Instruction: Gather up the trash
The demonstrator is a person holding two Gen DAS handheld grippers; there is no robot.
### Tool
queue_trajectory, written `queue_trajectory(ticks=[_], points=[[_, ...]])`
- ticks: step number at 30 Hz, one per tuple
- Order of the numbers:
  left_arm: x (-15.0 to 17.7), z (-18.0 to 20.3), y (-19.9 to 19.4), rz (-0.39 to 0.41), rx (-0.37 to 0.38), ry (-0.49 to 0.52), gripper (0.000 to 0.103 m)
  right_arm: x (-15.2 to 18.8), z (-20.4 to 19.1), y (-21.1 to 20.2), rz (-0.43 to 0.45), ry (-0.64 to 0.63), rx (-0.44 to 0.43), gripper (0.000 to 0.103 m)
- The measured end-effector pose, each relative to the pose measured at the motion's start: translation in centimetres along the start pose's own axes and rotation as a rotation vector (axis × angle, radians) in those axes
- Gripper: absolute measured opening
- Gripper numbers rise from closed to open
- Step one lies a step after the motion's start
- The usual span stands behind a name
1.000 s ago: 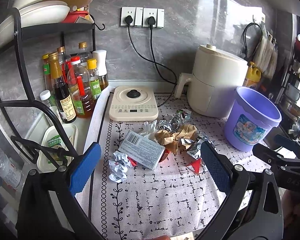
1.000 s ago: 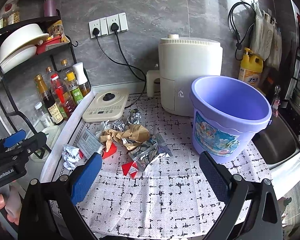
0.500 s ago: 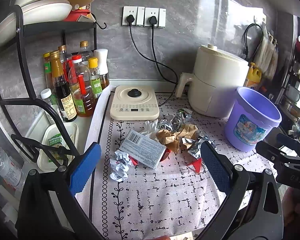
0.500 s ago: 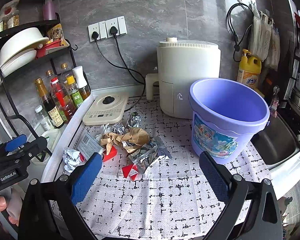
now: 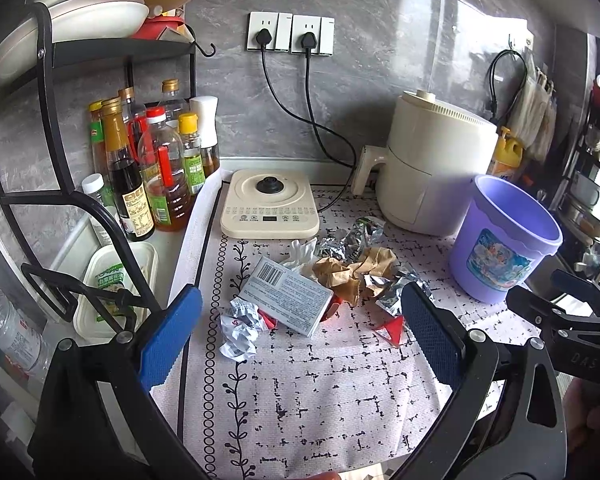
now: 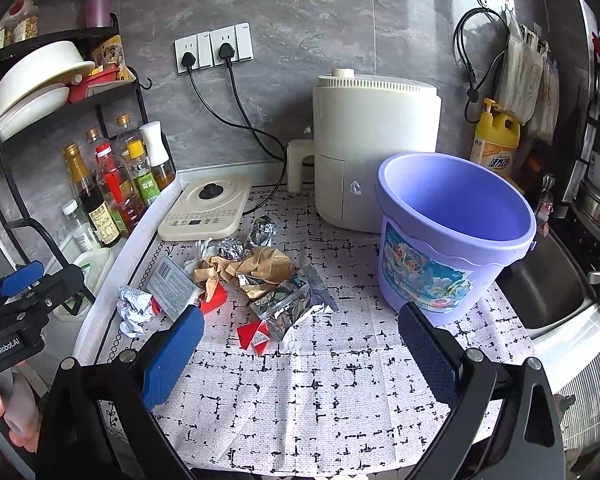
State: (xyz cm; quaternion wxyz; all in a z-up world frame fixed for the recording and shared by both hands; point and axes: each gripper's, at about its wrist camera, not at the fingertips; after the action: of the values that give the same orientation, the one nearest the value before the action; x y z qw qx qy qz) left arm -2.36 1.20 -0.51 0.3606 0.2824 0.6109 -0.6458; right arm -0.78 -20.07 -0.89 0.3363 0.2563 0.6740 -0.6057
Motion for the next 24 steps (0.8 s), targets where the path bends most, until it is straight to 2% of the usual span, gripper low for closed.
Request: queue_trajectory(ticks=[18, 24], points=[[0.7, -0.1, 1.1, -0.053, -0.002, -0.005, 0.099, 0.6, 0.1, 0.8, -0.03, 0.001, -0.011, 0.095], [1.0, -0.8, 2.2, -0.089, -0.015, -0.019, 0.099, 1.0, 0.1, 2.4, -0.089, 0.001, -0.035, 0.095]])
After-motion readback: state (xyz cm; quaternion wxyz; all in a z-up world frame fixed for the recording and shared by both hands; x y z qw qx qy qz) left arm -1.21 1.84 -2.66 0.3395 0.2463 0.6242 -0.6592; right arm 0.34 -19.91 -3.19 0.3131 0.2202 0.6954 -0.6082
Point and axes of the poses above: each gripper's, at about its wrist camera, not at the fingertips, and y roughly the way its jaws point, z to its right, x to its underside, and after that the axes turned 1 degree about -y, right-handed
